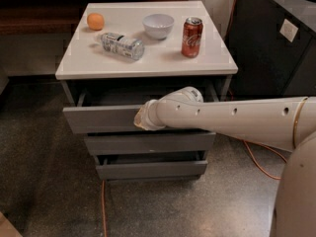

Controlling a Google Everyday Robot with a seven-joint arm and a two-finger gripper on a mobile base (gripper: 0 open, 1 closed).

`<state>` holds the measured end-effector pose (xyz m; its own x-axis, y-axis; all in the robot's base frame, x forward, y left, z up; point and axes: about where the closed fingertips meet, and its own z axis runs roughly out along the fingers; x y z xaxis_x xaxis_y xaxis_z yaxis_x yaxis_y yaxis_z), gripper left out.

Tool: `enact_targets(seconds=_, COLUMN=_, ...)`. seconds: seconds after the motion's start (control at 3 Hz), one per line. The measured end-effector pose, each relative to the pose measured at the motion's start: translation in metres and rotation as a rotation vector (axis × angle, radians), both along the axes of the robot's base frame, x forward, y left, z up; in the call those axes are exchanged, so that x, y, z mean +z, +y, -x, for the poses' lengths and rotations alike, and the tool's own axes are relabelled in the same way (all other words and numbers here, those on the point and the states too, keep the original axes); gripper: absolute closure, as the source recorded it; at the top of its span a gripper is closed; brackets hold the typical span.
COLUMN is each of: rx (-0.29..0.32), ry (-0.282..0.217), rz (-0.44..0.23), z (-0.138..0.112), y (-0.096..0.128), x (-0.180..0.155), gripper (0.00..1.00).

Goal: Close top drawer

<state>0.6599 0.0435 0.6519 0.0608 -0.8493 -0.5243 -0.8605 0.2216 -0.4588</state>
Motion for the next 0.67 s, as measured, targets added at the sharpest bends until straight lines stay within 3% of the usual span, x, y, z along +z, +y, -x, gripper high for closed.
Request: enact_targets(seconds=0.67, rx=0.013, ry=-0.036, rz=-0.008, z=-0.032, y=0.009, x=-0.001, gripper=1.00)
